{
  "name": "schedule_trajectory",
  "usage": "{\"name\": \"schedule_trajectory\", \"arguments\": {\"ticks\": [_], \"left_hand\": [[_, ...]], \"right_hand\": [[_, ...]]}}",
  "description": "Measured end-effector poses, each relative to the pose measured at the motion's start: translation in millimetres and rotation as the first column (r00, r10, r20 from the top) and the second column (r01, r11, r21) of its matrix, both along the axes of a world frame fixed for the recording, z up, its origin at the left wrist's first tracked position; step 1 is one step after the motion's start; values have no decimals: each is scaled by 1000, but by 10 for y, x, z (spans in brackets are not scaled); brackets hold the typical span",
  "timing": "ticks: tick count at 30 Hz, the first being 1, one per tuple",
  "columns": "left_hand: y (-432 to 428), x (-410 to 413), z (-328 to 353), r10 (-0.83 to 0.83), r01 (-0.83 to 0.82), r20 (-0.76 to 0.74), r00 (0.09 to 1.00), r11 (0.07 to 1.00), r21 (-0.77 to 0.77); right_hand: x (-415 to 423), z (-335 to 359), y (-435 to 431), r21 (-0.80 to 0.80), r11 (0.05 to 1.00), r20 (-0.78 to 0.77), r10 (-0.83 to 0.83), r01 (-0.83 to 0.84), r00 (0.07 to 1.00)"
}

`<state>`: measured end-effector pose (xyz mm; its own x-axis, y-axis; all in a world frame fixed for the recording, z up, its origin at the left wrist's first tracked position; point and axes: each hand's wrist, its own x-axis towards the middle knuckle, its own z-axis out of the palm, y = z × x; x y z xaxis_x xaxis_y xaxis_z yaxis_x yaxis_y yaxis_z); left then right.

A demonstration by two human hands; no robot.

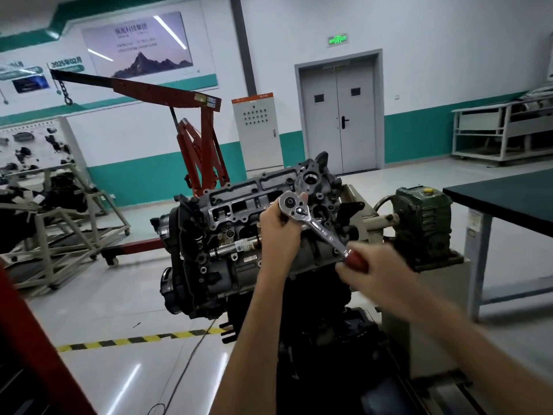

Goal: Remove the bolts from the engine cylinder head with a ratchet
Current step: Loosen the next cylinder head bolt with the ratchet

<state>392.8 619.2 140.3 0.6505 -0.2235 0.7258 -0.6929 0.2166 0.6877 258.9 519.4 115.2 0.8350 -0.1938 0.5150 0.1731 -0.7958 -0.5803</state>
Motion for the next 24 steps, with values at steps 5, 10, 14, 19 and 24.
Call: {"name": "schedule_trajectory", "arguments": {"ticks": [5, 10, 14, 19, 24], "left_hand": [[-15, 8, 12, 7, -7, 41, 999, 1000, 0], [134, 123, 109, -31, 23, 45, 998, 986, 167], [146, 129, 194, -50, 17, 105, 993, 955, 298], [86, 48, -4, 5, -7, 33, 999, 999, 49], [21, 28, 6, 54, -53, 59, 997, 998, -18]], "right_hand": [[187, -406, 902, 440, 897, 190, -36, -52, 981], [107, -209, 422, 190, 981, 45, 36, -43, 998], [14, 341, -366, -263, 964, -163, -17, -27, 986], [11, 80, -38, -144, 987, -5, -71, 69, 997], [193, -448, 983, 441, 896, 208, -58, -40, 976]]}}
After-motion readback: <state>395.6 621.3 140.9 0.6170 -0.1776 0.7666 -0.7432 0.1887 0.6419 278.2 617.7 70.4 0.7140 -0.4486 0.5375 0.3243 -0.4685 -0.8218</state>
